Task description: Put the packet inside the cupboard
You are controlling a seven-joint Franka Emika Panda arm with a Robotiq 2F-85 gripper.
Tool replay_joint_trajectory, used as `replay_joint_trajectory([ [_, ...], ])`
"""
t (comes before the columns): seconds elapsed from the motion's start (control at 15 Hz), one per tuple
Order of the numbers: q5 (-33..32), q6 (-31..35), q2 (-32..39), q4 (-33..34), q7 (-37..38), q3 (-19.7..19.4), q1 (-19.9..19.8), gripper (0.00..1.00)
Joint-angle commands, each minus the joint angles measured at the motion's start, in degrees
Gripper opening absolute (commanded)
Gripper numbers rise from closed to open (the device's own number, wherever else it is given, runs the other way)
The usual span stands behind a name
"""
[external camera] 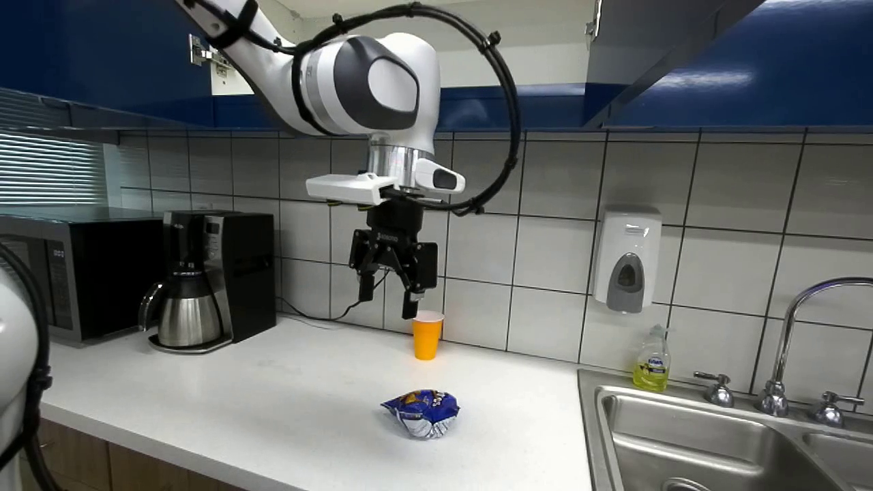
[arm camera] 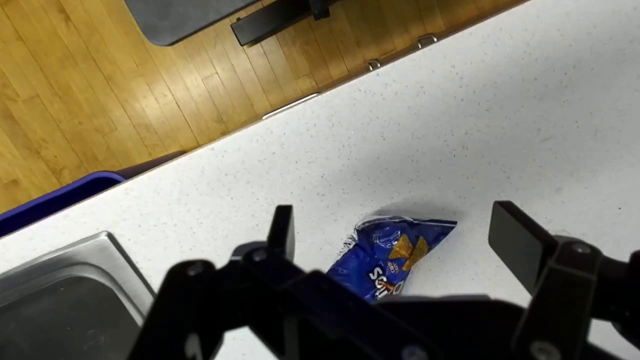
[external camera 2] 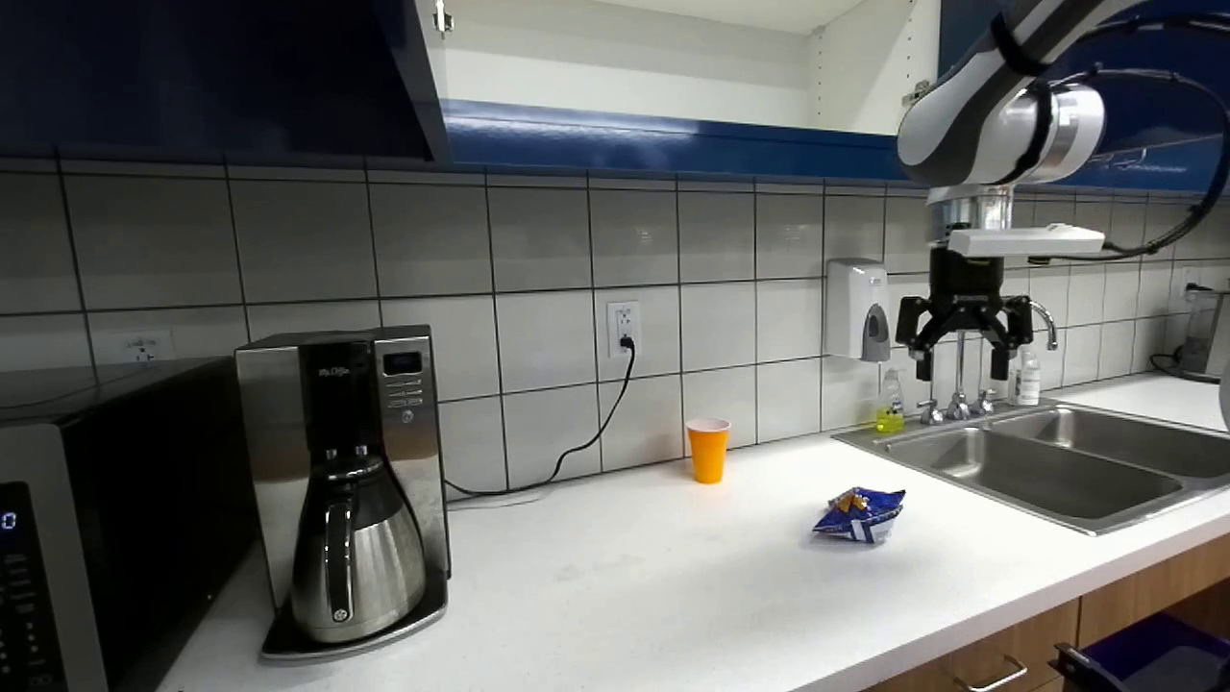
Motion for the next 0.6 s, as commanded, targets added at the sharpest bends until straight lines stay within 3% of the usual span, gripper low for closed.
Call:
replay_joint_trajectory([
  [0.0, 2.84, 2.53, 8.07, 3.89, 3.26, 1.21, 0.45, 1.0],
  [0.53, 9.85, 6.89, 24.28, 11.22, 5.18, 0.99, 0.94, 1.0],
])
